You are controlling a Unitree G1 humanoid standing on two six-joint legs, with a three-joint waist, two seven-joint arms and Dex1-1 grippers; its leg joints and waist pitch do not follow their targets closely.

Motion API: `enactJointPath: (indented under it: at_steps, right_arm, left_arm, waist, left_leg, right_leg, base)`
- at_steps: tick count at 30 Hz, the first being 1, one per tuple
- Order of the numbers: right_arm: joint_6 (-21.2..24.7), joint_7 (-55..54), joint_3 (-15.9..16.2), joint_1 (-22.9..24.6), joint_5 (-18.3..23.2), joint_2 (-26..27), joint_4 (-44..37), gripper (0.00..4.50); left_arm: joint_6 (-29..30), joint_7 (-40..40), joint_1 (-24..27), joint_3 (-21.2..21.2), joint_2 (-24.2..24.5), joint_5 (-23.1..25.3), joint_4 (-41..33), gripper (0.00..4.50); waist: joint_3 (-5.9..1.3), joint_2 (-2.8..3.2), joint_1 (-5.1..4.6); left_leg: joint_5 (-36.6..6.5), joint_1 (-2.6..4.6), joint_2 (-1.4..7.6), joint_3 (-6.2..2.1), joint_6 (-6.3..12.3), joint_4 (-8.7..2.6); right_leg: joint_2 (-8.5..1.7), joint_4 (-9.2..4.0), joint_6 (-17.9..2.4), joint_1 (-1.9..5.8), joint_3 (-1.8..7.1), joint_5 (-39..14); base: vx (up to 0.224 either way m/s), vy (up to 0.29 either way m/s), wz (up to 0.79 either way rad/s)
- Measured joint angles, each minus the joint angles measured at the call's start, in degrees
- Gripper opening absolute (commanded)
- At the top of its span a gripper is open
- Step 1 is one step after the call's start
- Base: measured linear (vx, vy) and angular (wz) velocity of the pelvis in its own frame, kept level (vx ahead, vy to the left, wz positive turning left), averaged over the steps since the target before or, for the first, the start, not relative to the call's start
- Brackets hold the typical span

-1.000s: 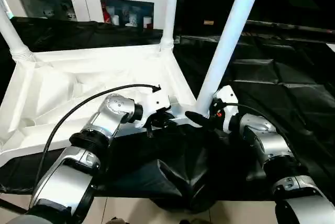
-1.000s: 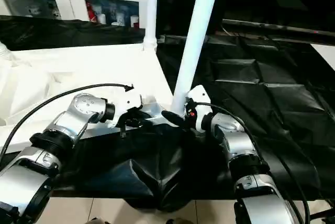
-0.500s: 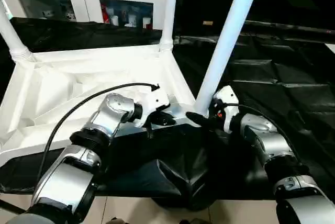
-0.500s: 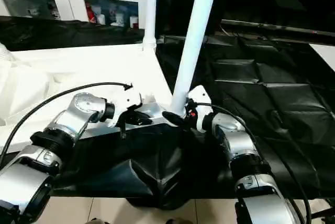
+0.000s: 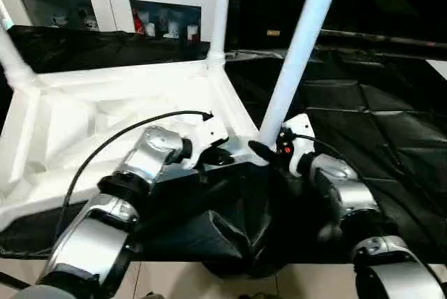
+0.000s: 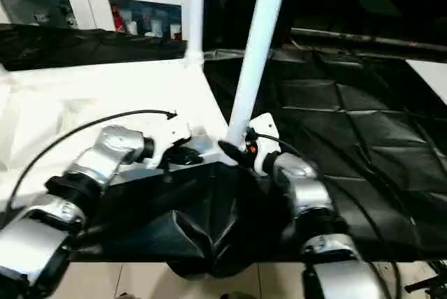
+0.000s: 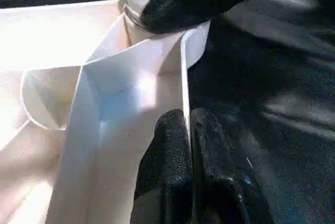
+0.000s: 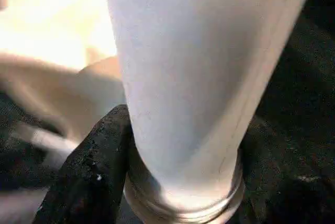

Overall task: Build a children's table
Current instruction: Rotate leg to tighten

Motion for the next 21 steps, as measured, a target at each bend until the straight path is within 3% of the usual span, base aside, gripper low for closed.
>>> enactJointPath:
  at_steps: [5, 8, 11, 13, 15, 21]
  right_arm:
    - [1.0, -19.3, -3.2, -4.9, -0.3, 4.9, 5.6, 2.62]
    - [0.4, -23.2, -3.5, -6.1, -1.2, 5.4, 7.3, 2.62]
    - [-1.0, -22.7, -3.9, -6.1, -1.3, 5.4, 7.8, 2.62]
    - [-1.7, -21.5, -4.4, -6.0, -1.1, 5.4, 7.9, 3.17]
    - [-2.1, -18.9, -4.6, -5.9, -0.9, 5.0, 8.0, 3.34]
    - [-3.2, -6.5, -1.0, -4.8, -1.0, 0.7, 7.3, 3.40]
  left_arm:
    - [4.0, 11.3, -2.3, 0.3, -7.0, 1.3, 3.4, 0.00]
    - [5.2, 13.9, -2.7, 0.7, -9.0, 1.3, 4.3, 0.00]
    - [4.3, 13.9, -2.8, 0.7, -8.9, 1.3, 4.8, 0.00]
    - [3.4, 13.1, -2.9, 0.7, -8.5, 1.4, 5.0, 0.00]
    - [2.6, 12.2, -2.9, 0.7, -7.8, 1.3, 5.0, 0.00]
    - [-1.7, 4.7, -2.3, 0.5, -3.5, 0.7, 4.7, 0.00]
  waist:
    - [-0.06, 0.13, 0.03]
    - [-0.08, 0.32, 0.15]
    - [-0.09, 0.35, 0.20]
    - [-0.08, 0.36, 0.18]
    - [-0.07, 0.36, 0.11]
    - [-0.03, 0.37, 0.23]
  left_leg:
    - [0.0, -0.02, -0.10, -0.01, 0.01, 0.11]
    - [0.0, -0.04, -0.13, -0.03, 0.01, 0.10]
    - [0.0, -0.09, -0.13, -0.11, 0.02, 0.05]
    - [0.0, -0.17, -0.12, -0.12, 0.02, 0.03]
    - [0.0, -0.20, -0.12, -0.12, 0.02, -0.01]
    - [0.0, -0.21, -0.04, -0.12, 0.01, -0.34]
  right_leg:
    - [-0.07, -0.14, 0.0, 0.02, 0.03, 0.0]
    - [-0.11, -0.13, 0.1, 0.05, 0.00, 0.0]
    - [-0.11, -0.13, 0.1, 0.05, -0.08, 0.0]
    - [-0.11, -0.13, 0.1, -0.02, -0.10, 0.0]
    - [-0.11, -0.12, 0.1, -0.06, -0.10, 0.0]
    - [-0.05, -0.03, 0.1, -0.17, -0.19, 0.1]
  base:
    - [0.000, 0.000, 0.00]
    - [0.000, 0.000, 0.00]
    - [0.000, 0.000, 0.00]
    - [0.000, 0.000, 0.00]
    - [0.000, 0.000, 0.00]
    - [0.000, 0.000, 0.00]
